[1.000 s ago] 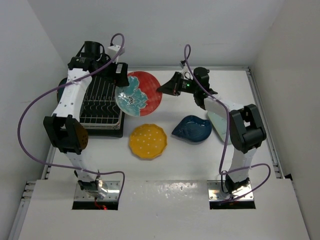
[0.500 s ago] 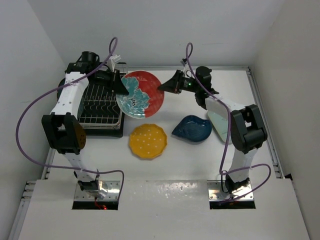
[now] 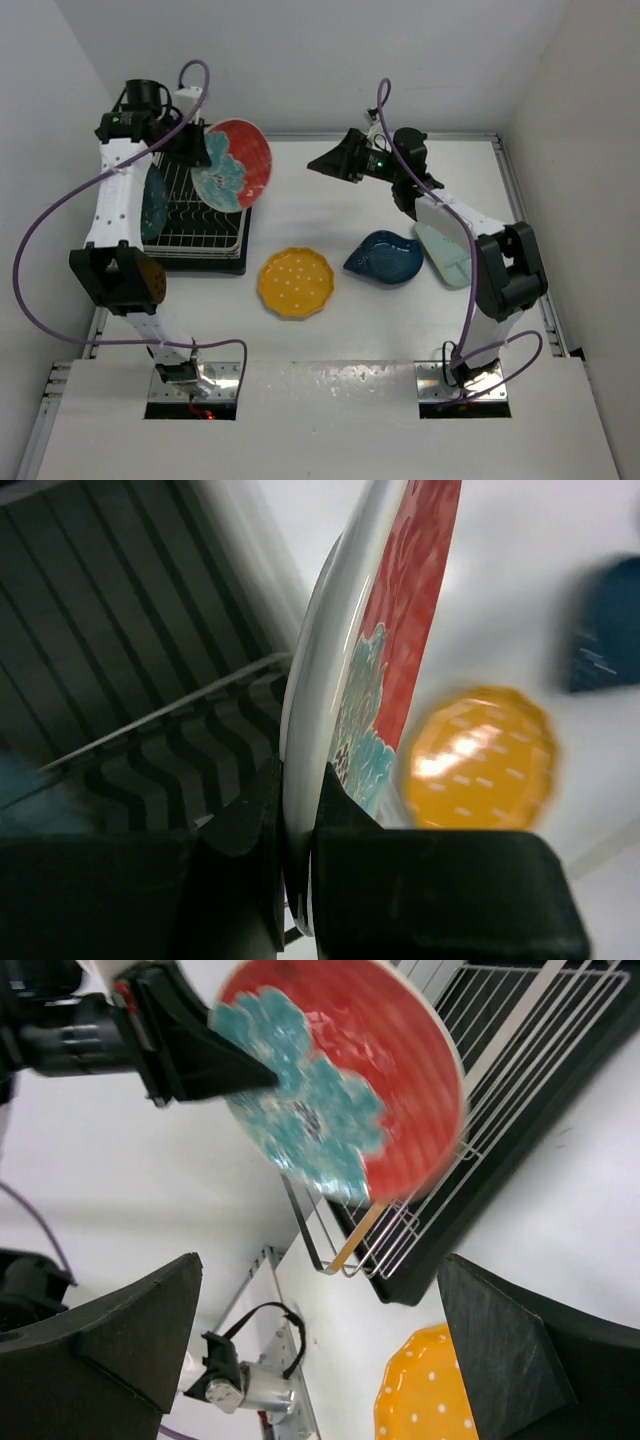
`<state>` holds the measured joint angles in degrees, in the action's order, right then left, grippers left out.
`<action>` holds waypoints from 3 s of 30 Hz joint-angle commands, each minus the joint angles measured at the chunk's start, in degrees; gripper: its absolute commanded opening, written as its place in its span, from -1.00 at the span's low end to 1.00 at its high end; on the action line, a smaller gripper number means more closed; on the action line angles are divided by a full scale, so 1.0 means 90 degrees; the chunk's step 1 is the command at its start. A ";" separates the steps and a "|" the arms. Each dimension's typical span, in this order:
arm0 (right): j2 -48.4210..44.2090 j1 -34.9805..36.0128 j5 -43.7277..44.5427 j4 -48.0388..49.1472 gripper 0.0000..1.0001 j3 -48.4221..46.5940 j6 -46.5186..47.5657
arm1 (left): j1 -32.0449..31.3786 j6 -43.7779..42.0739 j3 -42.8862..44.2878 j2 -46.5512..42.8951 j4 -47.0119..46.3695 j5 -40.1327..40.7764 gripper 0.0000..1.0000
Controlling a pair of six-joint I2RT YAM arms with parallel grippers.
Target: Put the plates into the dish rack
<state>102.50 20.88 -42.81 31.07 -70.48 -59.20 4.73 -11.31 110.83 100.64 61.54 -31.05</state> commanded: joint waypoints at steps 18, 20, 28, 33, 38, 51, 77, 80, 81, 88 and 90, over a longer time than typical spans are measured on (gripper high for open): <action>-0.0383 -0.0045 0.0518 -0.2162 1.00 -0.0831 0.1411 | 0.0236 -0.0667 -0.0868 -0.1788 -0.2052 0.5999 -1.00; -0.0392 -0.0045 0.0566 -0.2212 1.00 -0.0870 0.1499 | 0.0236 -0.0726 -0.1170 -0.1788 -0.2131 0.5911 -1.00; -0.0559 -0.0045 0.0596 -0.2271 1.00 -0.0724 0.1539 | 0.0421 -0.0853 -0.1883 -0.1846 -0.2657 0.5980 -1.00; -0.0656 -0.0045 0.0635 -0.2300 1.00 -0.0626 0.1587 | 0.0421 -0.0794 -0.1817 -0.1915 -0.2658 0.5853 -1.00; -0.0627 -0.0055 0.0635 -0.2388 1.00 -0.0714 0.1636 | 0.0421 -0.0726 -0.0666 -0.1758 -0.2121 0.5726 -1.00; -0.0675 -0.0084 0.0625 -0.2466 1.00 -0.0743 0.1724 | 0.0606 -0.0726 -0.1151 -0.1700 -0.2188 0.5794 -1.00; -0.0773 -0.0172 0.0547 -0.2329 1.00 -0.0617 0.1656 | 0.0656 -0.0336 -0.1142 -0.1817 -0.2453 0.6458 -1.00; -0.0783 -0.0201 0.0547 -0.2397 1.00 -0.0578 0.1695 | 0.0656 -0.0335 -0.1268 -0.1817 -0.2453 0.6526 -1.00; -0.0803 -0.0201 0.0547 -0.2397 1.00 -0.0587 0.1705 | 0.0656 -0.0335 -0.1356 -0.1817 -0.2453 0.6458 -1.00; -0.0900 -0.0211 0.0557 -0.2349 1.00 -0.0460 0.1685 | 0.0909 -0.0149 -0.2418 -0.1885 -0.2784 0.5679 -1.00; -0.0929 -0.0230 0.0547 -0.2358 1.00 -0.0460 0.1705 | 0.1046 -0.0004 -0.2616 -0.1885 -0.2843 0.5298 -1.00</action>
<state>97.51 19.25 -37.52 7.46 -74.78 -44.60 11.94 -13.39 88.38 86.35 43.77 19.66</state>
